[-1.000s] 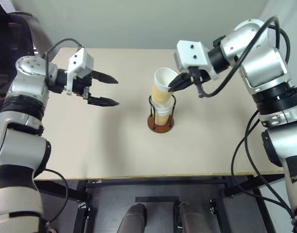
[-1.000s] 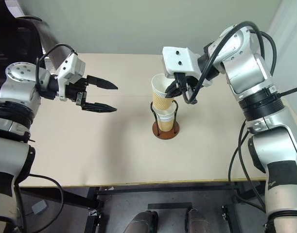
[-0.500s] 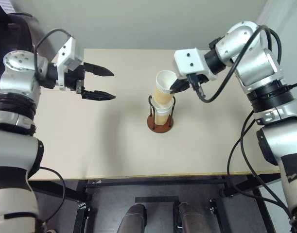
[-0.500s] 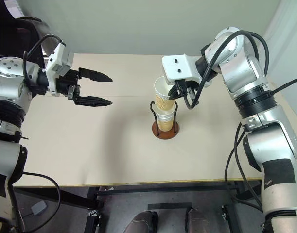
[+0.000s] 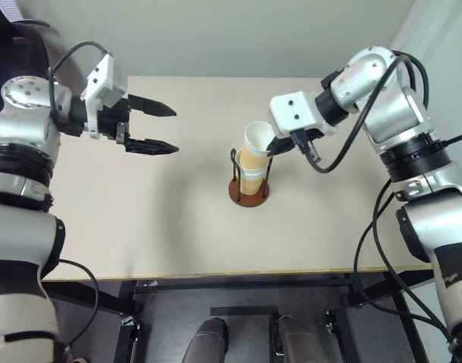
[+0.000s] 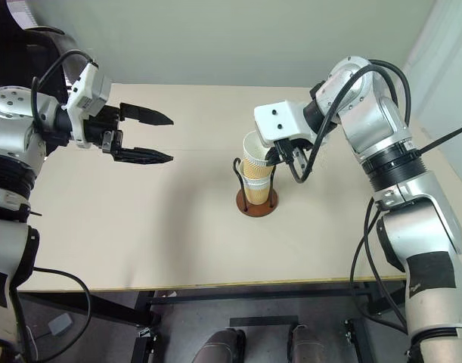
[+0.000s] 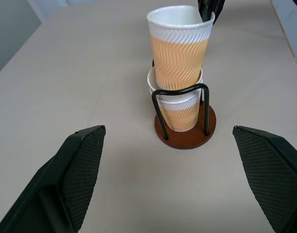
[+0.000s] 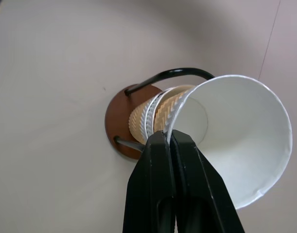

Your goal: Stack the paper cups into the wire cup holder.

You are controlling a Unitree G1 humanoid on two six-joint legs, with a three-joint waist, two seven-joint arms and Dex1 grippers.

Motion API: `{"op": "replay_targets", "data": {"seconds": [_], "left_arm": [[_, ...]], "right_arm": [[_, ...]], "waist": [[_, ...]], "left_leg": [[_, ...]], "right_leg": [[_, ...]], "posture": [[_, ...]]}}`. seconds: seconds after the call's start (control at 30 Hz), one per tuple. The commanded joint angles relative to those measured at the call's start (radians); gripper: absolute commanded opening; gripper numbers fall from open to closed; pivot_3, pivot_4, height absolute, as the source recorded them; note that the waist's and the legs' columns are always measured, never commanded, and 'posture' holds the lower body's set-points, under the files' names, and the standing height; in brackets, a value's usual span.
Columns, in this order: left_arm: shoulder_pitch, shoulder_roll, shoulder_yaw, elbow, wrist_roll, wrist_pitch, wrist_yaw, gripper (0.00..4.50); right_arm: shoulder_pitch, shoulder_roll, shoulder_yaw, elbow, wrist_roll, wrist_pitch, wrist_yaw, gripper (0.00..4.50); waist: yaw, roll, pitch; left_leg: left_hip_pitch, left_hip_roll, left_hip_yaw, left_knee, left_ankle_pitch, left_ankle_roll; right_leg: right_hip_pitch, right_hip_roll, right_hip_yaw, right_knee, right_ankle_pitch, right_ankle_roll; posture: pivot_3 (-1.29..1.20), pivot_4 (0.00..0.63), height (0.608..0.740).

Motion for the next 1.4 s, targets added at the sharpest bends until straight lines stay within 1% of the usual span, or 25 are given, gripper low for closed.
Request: {"op": "replay_targets", "data": {"seconds": [0.03, 0.13, 0.23, 0.27, 0.37, 0.4, 0.5, 0.53, 0.57, 0.7, 0.77, 0.83, 0.93, 1.0, 1.13, 1.23, 1.4], "left_arm": [[-0.013, 0.021, 0.033, -0.024, -0.016, 0.006, -0.029, 4.50], [-0.006, 0.020, 0.034, -0.027, -0.017, 0.006, -0.029, 4.50], [-0.002, 0.021, 0.035, -0.028, -0.018, 0.007, -0.029, 4.50], [0.000, 0.021, 0.035, -0.029, -0.018, 0.007, -0.029, 4.50], [0.004, 0.023, 0.036, -0.035, -0.022, 0.010, -0.029, 4.50], [0.005, 0.022, 0.037, -0.037, -0.022, 0.016, -0.029, 4.50], [0.009, 0.021, 0.047, -0.042, -0.029, 0.039, -0.029, 4.50], [0.008, 0.020, 0.055, -0.038, -0.030, 0.057, -0.029, 4.50], [0.001, 0.015, 0.074, -0.026, -0.031, 0.084, -0.029, 4.50], [-0.014, 0.019, 0.152, 0.013, 0.007, 0.127, -0.029, 4.50], [-0.015, 0.033, 0.184, 0.026, 0.031, 0.145, -0.029, 4.50], [-0.011, 0.045, 0.211, 0.030, 0.055, 0.151, -0.029, 4.50], [0.001, 0.059, 0.252, 0.023, 0.089, 0.166, -0.029, 4.50], [0.005, 0.063, 0.281, 0.013, 0.118, 0.185, -0.029, 4.50], [0.003, 0.034, 0.346, 0.005, 0.188, 0.156, 0.040, 4.50], [-0.039, -0.004, 0.363, 0.022, 0.251, 0.148, 0.089, 4.50], [-0.077, -0.035, 0.389, 0.044, 0.318, 0.127, 0.065, 4.50]], "right_arm": [[-0.009, 0.006, 0.005, 0.001, -0.030, -0.049, -0.021, 0.01], [-0.011, 0.029, 0.012, 0.034, -0.062, -0.079, -0.057, 0.01], [-0.009, 0.053, 0.007, 0.037, -0.064, -0.071, -0.062, 0.64], [-0.007, 0.060, 0.006, 0.034, -0.060, -0.065, -0.060, 0.91], [0.000, 0.075, 0.001, 0.025, -0.051, -0.046, -0.058, 1.99], [0.003, 0.084, -0.012, 0.023, -0.037, -0.014, -0.060, 2.35], [0.006, 0.112, -0.073, -0.003, 0.031, 0.146, -0.071, 3.44], [0.007, 0.108, -0.117, -0.034, 0.074, 0.242, -0.081, 3.77], [0.022, 0.081, -0.176, -0.093, 0.134, 0.354, -0.077, 4.12], [0.123, -0.024, -0.345, -0.340, 0.288, 0.668, -0.124, 4.12], [0.182, -0.071, -0.385, -0.452, 0.334, 0.744, -0.153, 4.12], [0.223, -0.101, -0.407, -0.521, 0.366, 0.788, -0.187, 4.12], [0.263, -0.130, -0.435, -0.548, 0.395, 0.814, -0.247, 4.12], [0.279, -0.157, -0.453, -0.536, 0.409, 0.812, -0.274, 4.12], [0.318, -0.211, -0.456, -0.528, 0.425, 0.782, -0.298, 4.12], [0.337, -0.239, -0.460, -0.505, 0.421, 0.751, -0.320, 4.12], [0.377, -0.263, -0.440, -0.521, 0.429, 0.726, -0.337, 4.12]], "waist": [[-0.001, 0.000, 0.000], [-0.001, 0.000, 0.000], [-0.002, 0.000, 0.000], [-0.002, 0.000, 0.000], [-0.003, 0.000, 0.000], [-0.003, 0.000, 0.000], [-0.002, 0.000, 0.000], [-0.002, 0.000, 0.000], [-0.001, 0.000, 0.000], [0.012, 0.000, 0.000], [0.011, -0.001, 0.000], [0.007, -0.001, 0.000], [0.000, 0.000, 0.000], [-0.001, 0.000, 0.000], [-0.003, 0.000, 0.000], [0.001, 0.000, 0.000], [-0.001, -0.001, 0.000]], "left_leg": [[0.000, 0.000, 0.000, 0.000, 0.000, 0.000], [0.000, 0.000, 0.001, 0.000, 0.000, 0.000], [0.000, 0.000, 0.001, 0.000, 0.000, 0.000], [0.000, 0.000, 0.001, 0.000, 0.000, 0.000], [0.000, 0.000, 0.001, 0.000, 0.000, 0.000], [0.000, 0.000, 0.001, 0.000, 0.000, 0.000], [0.000, 0.000, 0.001, 0.001, 0.000, 0.000], [0.000, -0.001, 0.001, 0.001, 0.000, -0.001], [0.000, 0.000, 0.001, 0.001, 0.001, -0.001], [-0.002, -0.002, 0.001, 0.000, 0.001, -0.002], [-0.001, -0.002, 0.001, 0.001, 0.005, -0.009], [0.000, -0.002, 0.002, 0.001, 0.004, -0.009], [0.001, -0.002, 0.003, 0.002, 0.003, -0.007], [0.003, -0.001, 0.003, 0.000, 0.000, -0.002], [0.005, -0.001, 0.003, -0.001, 0.003, 0.000], [0.011, -0.002, 0.004, -0.002, 0.004, 0.000], [0.011, -0.003, 0.004, -0.002, 0.007, 0.002]], "right_leg": [[0.000, 0.000, 0.000, 0.000, 0.000, 0.000], [0.000, 0.000, 0.000, 0.000, 0.000, 0.000], [0.000, 0.001, 0.000, 0.001, 0.001, 0.000], [0.000, 0.001, -0.001, 0.001, 0.001, 0.000], [0.000, 0.000, -0.001, 0.001, 0.001, 0.000], [0.000, 0.001, -0.001, 0.001, 0.001, 0.000], [0.000, 0.000, 0.000, 0.001, 0.001, 0.000], [0.000, 0.000, 0.000, 0.001, 0.001, 0.000], [0.000, 0.000, 0.000, 0.000, 0.001, 0.000], [0.001, 0.000, -0.002, -0.003, 0.000, -0.001], [0.003, 0.000, 0.000, -0.003, -0.001, -0.002], [0.003, -0.001, 0.001, -0.004, -0.002, -0.002], [0.003, 0.000, 0.002, -0.002, -0.001, 0.002], [0.003, 0.001, 0.003, -0.002, 0.001, 0.005], [0.004, 0.002, 0.004, 0.001, 0.001, 0.004], [0.008, 0.002, 0.004, 0.002, 0.002, 0.004], [0.009, 0.002, 0.006, 0.001, 0.002, 0.003]], "posture": [[0.00, 0.150, 0.740], [0.00, 0.150, 0.740], [0.00, 0.150, 0.740], [0.00, 0.150, 0.740], [0.00, 0.150, 0.740], [0.00, 0.150, 0.740], [0.00, 0.150, 0.740], [0.00, 0.150, 0.740], [0.00, 0.150, 0.740], [0.00, 0.150, 0.740], [0.00, 0.150, 0.740], [0.00, 0.150, 0.740], [0.00, 0.150, 0.740], [0.00, 0.150, 0.740], [0.00, 0.150, 0.740], [0.00, 0.150, 0.740], [0.00, 0.150, 0.740]]}}
